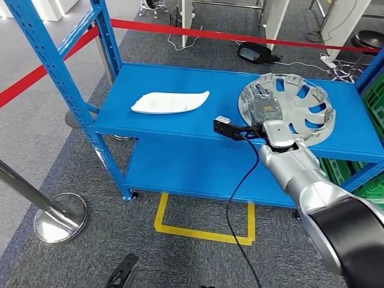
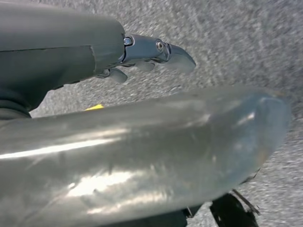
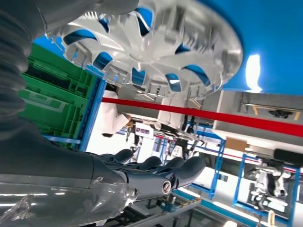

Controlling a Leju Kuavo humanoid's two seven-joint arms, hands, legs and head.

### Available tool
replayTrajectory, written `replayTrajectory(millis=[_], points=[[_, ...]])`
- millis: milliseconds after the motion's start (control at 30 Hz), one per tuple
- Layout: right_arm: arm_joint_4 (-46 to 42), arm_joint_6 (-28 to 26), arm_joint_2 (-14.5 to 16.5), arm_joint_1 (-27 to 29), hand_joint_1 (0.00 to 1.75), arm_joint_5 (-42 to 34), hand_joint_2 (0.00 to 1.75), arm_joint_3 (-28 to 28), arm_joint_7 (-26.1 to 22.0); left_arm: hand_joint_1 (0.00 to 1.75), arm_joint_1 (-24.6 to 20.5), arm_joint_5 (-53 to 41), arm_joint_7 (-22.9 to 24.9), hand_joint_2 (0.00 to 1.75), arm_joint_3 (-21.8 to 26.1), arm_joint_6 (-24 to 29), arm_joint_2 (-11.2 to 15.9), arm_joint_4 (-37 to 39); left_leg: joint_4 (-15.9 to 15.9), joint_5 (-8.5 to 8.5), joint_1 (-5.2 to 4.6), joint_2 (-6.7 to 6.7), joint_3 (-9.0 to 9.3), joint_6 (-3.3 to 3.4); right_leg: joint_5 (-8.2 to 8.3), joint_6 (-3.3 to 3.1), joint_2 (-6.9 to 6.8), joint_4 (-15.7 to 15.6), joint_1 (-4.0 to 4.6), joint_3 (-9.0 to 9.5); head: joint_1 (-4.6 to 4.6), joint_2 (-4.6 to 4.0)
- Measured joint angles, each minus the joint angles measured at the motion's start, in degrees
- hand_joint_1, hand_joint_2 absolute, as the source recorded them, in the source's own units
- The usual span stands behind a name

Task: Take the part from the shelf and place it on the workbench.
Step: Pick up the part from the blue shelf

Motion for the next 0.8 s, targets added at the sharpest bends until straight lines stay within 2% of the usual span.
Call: replayTrajectory(millis=[33,67,167,233,267,333,367,400,433,500,533,567,600,700,733,800], points=[[0.0,0.4,-0.1,-0.1,0.0,0.0,1.75,-0.2,0.3,0.0,-0.1,-0.1,0.0,0.0,0.0,0.0,0.0,0.0,0.0,-0.41,-0.07,-0.03,0.36,-0.23,1.33,-0.19,0.0,-3.3,0.12,1.44,-0.02,0.0],[0.1,0.8,-0.3,-0.1,0.0,0.0,1.75,-0.3,0.5,0.0,-0.1,-0.1,0.0,0.0,0.1,-0.1,0.0,0.0,0.0,-0.69,-0.11,-0.06,0.52,-0.49,1.71,-0.34,0.03,-5.1,0.25,2.3,-0.08,0.0],[0.2,1.9,-0.7,-0.2,0.0,0.2,1.75,-0.6,1.6,0.0,-0.3,-0.2,0.1,0.0,0.4,-0.2,0.0,0.0,-0.2,-1.18,-0.09,-0.05,0.74,-1.37,0.89,-0.98,0.18,-6.0,0.26,2.92,-0.11,0.0],[0.2,2.7,-1.0,-0.4,0.0,0.3,1.75,-0.8,2.6,0.0,-0.4,-0.4,0.2,0.0,0.6,-0.2,0.0,0.0,2.1,-2.45,-0.09,0.06,-0.23,-2.1,0.55,-1.57,0.21,-6.4,-0.12,3.68,-0.37,0.0],[0.3,3.1,-1.1,-0.4,0.0,0.3,1.75,-0.8,3.1,0.0,-0.4,-0.5,0.2,0.0,0.6,-0.2,0.0,0.0,5.0,-3.54,0.01,0.11,-1.85,-2.42,0.35,-1.8,0.22,-6.5,-0.26,4.05,-0.51,0.0],[0.5,4.1,-1.4,-0.2,0.0,0.3,1.75,-0.9,4.4,0.0,-0.4,-0.7,0.2,0.0,0.8,-0.2,0.0,0.0,12.6,-5.77,0.21,0.14,-6.84,-2.89,-0.19,-2.02,0.24,-6.5,-0.33,4.57,-0.68,0.0],[0.6,4.5,-1.6,0.0,0.0,0.3,1.75,-1.1,5.0,0.0,-0.4,-0.7,0.3,0.0,0.8,-0.3,0.0,0.0,15.1,-5.8,0.29,0.15,-8.93,-3.02,-0.54,-1.97,0.25,-6.5,-0.35,4.92,-0.69,0.0],[0.7,5.0,-2.0,0.3,0.0,0.3,1.75,-1.3,5.7,0.0,-0.3,-0.8,0.3,0.0,0.9,-0.3,0.0,0.0,15.6,-4.72,0.34,0.16,-10.09,-3.09,-0.94,-1.82,0.26,-6.5,-0.38,5.34,-0.67,0.0],[0.9,5.4,-2.3,0.5,0.0,0.2,1.75,-1.6,6.2,0.0,-0.2,-0.9,0.4,0.0,0.9,-0.3,0.1,0.0,14.0,-2.53,0.39,0.17,-10.09,-3.1,-1.36,-1.63,0.25,-6.5,-0.44,5.84,-0.67,0.0],[1.0,5.8,-3.0,0.6,0.0,0.3,1.75,-2.1,7.1,0.0,-0.2,-1.1,0.5,0.0,0.9,-0.3,0.1,0.0,6.8,2.94,0.5,0.33,-7.67,-3.11,-2.26,-1.11,0.26,-6.4,-0.48,6.77,-0.72,0.0],[1.1,6.0,-3.3,0.5,0.0,0.3,1.75,-2.3,7.4,0.0,-0.2,-1.2,0.5,0.0,1.0,-0.3,0.0,0.0,3.2,4.4,0.56,0.41,-6.27,-2.91,-2.68,-0.83,0.34,-6.2,-0.39,6.98,-0.86,0.0],[1.2,6.2,-3.6,0.5,0.0,0.3,1.75,-2.5,7.7,0.0,-0.2,-1.3,0.5,0.0,1.0,-0.3,0.0,0.0,0.9,5.0,0.58,0.48,-5.34,-2.58,-3.01,-0.55,0.41,-6.2,-0.27,7.08,-0.86,0.0],[1.3,6.4,-4.0,0.5,0.0,0.3,1.75,-2.7,7.9,0.0,-0.2,-1.3,0.5,0.0,1.0,-0.3,0.0,0.0,-0.1,4.77,0.54,0.52,-4.9,-2.13,-3.26,-0.24,0.49,-6.2,-0.16,7.1,-0.89,0.0],[1.4,6.5,-4.9,0.6,0.0,0.3,1.75,-3.5,8.4,0.0,-0.2,-1.3,0.5,0.0,1.1,-0.3,0.0,0.0,-0.3,3.97,0.51,0.47,-4.53,-0.72,-4.06,0.58,0.4,-6.0,-0.34,7.08,-0.64,0.0],[1.4,6.5,-5.2,0.7,0.0,0.3,1.75,-3.6,8.5,0.0,-0.2,-1.3,0.5,0.0,1.1,-0.3,0.0,0.0,-0.4,3.85,0.55,0.46,-4.3,-0.34,-4.98,0.76,0.3,-4.3,-0.36,6.37,-0.52,0.0],[1.5,6.6,-5.6,1.0,0.0,0.3,1.75,-4.0,8.7,0.0,-0.3,-1.4,0.4,0.0,1.2,-0.4,0.0,0.1,-0.5,3.44,0.53,0.4,-3.8,0.26,-7.97,0.87,0.15,2.5,-0.33,2.93,-0.31,0.0]])
